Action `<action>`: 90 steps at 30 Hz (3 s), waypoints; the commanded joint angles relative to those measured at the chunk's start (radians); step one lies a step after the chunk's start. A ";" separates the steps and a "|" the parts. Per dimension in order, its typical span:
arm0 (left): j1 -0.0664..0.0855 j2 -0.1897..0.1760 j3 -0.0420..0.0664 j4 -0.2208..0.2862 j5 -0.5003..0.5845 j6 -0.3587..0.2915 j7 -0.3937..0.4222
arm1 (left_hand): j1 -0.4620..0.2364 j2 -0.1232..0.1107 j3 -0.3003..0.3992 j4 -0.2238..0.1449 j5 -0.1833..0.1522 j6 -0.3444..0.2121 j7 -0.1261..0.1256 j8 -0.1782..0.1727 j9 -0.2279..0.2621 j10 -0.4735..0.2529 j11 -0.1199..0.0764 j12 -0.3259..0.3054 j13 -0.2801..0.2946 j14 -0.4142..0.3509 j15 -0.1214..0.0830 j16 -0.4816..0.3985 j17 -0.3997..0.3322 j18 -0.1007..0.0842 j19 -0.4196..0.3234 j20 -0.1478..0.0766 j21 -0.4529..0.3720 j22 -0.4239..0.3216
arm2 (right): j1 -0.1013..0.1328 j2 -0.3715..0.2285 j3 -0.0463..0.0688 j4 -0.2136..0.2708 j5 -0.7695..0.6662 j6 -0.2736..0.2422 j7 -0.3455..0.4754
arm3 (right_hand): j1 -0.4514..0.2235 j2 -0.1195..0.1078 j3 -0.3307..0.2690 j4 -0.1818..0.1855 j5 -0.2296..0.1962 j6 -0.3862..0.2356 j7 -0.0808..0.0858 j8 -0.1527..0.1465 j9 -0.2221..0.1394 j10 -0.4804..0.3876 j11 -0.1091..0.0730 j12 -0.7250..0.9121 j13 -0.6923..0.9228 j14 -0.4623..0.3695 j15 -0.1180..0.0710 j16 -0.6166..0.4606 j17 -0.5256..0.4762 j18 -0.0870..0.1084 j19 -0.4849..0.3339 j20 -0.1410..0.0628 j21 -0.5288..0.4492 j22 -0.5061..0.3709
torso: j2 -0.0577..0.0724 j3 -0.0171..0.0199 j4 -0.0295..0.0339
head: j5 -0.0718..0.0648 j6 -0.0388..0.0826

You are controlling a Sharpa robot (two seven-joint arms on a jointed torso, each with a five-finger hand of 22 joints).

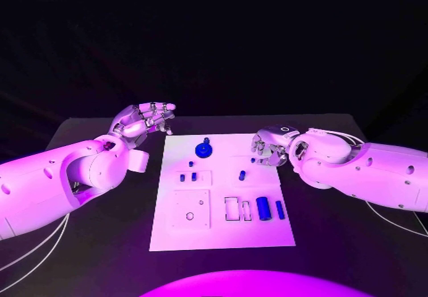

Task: Assemble the parts on the task board

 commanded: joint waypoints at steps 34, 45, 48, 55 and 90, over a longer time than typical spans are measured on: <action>0.001 -0.001 0.001 -0.001 -0.011 0.002 0.027 | 0.004 0.001 -0.010 -0.002 0.002 -0.013 0.003 0.002 -0.003 -0.001 0.004 -0.006 -0.004 -0.008 0.002 -0.001 -0.003 0.013 -0.003 0.000 -0.005 -0.001 | -0.041 0.054 -0.001 -0.057 0.002 -0.013 0.003 | 0.004 0.058 0.105 0.003 -0.023 0.071 -0.022 -0.011 0.006 0.066 -0.022 -0.012 -0.004 0.032 -0.023 0.033 0.050 -0.010 0.057 -0.015 0.073 0.056 | -0.001 0.0012 -0.0019 | 0.002 -0.006; 0.001 -0.003 0.001 -0.001 -0.023 0.002 0.019 | 0.004 0.001 -0.011 -0.002 0.002 -0.014 0.004 0.002 -0.003 -0.002 0.005 -0.007 -0.005 -0.008 0.002 -0.001 -0.003 0.013 -0.003 0.000 -0.005 -0.001 | -0.042 0.058 -0.001 -0.062 0.001 -0.005 -0.004 | 0.008 0.083 0.178 -0.027 -0.024 0.089 -0.026 -0.007 0.015 0.084 -0.027 -0.022 -0.005 0.036 -0.029 0.041 0.064 -0.015 0.069 -0.018 0.101 0.080 | -0.001 0.0004 -0.0011 | 0.000 -0.007; 0.001 -0.004 0.001 -0.001 -0.026 0.001 0.016 | 0.004 0.001 -0.012 -0.002 0.002 -0.016 0.004 0.002 -0.003 -0.003 0.005 -0.008 -0.006 -0.008 0.003 0.000 -0.003 0.013 -0.003 0.001 -0.005 -0.001 | -0.043 0.060 -0.001 -0.063 -0.002 -0.008 -0.007 | 0.008 0.097 0.215 -0.052 -0.024 0.096 -0.027 -0.001 0.023 0.096 -0.030 -0.027 -0.004 0.037 -0.032 0.044 0.068 -0.017 0.074 -0.020 0.114 0.092 | -0.001 0.0004 -0.0013 | 0.000 -0.008; 0.001 -0.006 0.001 -0.001 -0.034 0.001 0.011 | 0.004 0.001 -0.013 -0.002 0.002 -0.018 0.005 0.002 -0.004 -0.004 0.006 -0.008 -0.007 -0.009 0.003 0.000 -0.004 0.013 -0.003 0.001 -0.006 -0.002 | -0.046 0.063 -0.001 -0.064 -0.007 -0.010 -0.014 | -0.015 0.097 0.247 -0.083 -0.026 0.103 -0.030 0.010 0.037 0.117 -0.034 -0.035 0.000 0.037 -0.035 0.045 0.070 -0.020 0.081 -0.022 0.135 0.111 | -0.002 0.0002 -0.0018 | 0.000 -0.009; 0.001 -0.007 0.000 -0.009 -0.056 0.000 -0.004 | 0.008 0.000 -0.015 -0.006 0.002 -0.024 0.007 0.001 -0.005 -0.008 0.008 -0.011 -0.010 -0.011 0.005 -0.001 -0.006 0.013 -0.003 0.002 -0.007 -0.002 | -0.043 0.029 0.002 -0.015 -0.009 -0.116 -0.018 | -0.056 0.098 0.280 -0.120 -0.027 0.105 -0.033 0.023 0.059 0.138 -0.037 -0.050 0.003 0.038 -0.038 0.049 0.075 -0.026 0.093 -0.025 0.171 0.141 | -0.002 0.0002 -0.0019 | -0.001 -0.004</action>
